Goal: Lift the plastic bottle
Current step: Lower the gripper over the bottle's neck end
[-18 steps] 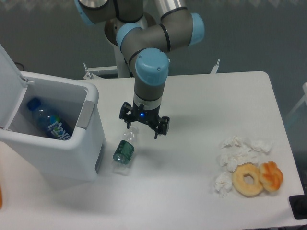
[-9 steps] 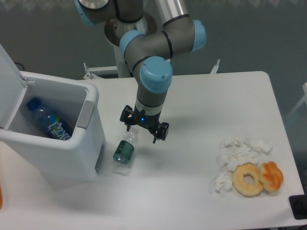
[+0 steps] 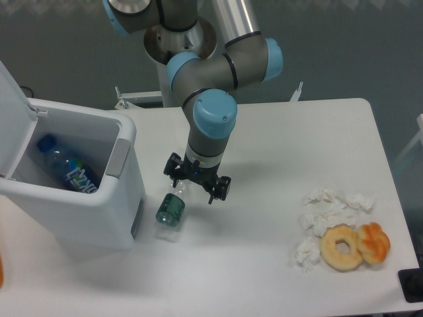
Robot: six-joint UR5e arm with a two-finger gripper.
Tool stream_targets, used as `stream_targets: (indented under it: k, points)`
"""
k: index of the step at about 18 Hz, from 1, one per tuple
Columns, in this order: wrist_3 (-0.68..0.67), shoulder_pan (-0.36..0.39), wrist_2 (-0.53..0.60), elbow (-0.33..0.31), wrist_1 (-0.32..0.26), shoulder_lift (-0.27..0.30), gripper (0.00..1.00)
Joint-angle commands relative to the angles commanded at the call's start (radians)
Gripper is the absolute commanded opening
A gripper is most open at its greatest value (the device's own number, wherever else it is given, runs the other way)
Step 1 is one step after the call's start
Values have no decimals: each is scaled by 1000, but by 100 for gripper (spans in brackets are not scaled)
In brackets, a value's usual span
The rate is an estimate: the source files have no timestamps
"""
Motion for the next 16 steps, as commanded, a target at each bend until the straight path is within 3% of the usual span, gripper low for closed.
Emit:
stream_targets:
  k: [6, 16]
  points:
    - [-6, -3, -12, 34, 11, -32, 100]
    - [-6, -25, -18, 35, 12, -57, 100]
